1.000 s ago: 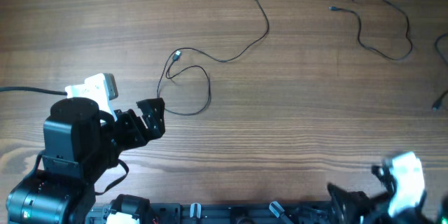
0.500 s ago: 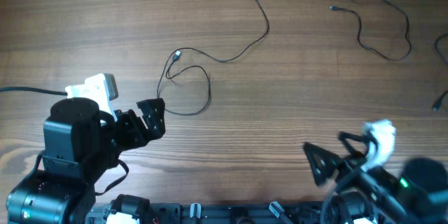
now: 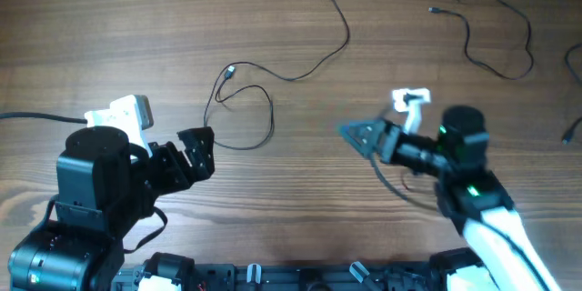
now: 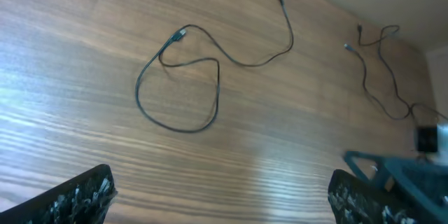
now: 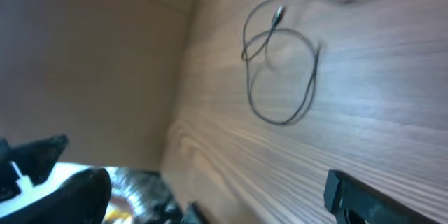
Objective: Untangle cables
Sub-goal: 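Reach the right gripper to the looped cable at table center and grasp it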
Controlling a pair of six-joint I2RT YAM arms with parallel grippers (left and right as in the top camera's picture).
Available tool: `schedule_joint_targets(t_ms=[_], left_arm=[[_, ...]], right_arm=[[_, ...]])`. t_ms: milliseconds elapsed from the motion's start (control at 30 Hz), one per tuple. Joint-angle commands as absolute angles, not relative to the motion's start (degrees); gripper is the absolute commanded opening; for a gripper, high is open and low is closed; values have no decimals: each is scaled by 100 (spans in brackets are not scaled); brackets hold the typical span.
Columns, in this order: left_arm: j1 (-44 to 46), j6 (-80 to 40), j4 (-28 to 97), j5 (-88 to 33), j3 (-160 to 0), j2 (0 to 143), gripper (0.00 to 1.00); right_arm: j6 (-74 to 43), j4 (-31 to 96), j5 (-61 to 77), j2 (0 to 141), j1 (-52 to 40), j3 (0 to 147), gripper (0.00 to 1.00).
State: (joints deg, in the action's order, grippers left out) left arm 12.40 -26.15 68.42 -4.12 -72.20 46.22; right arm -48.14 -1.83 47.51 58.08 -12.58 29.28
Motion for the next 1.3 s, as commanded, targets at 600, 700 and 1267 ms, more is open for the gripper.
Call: schedule_joint_targets(t_ms=[600,700,1267], left_arm=[[1264,-2528,6823,-353,-7231,4609,100],[1264,-2528,6823,-353,-7231,4609,100],[1264,-2528,6823,-353,-7231,4609,100]], right_arm=[[-7216,-493,2744,9845,-3122,5907,100],[-7290,-283,2453,9985,-3201,6333,100],[-7959,390,1127,12298,-4305,8665,100]])
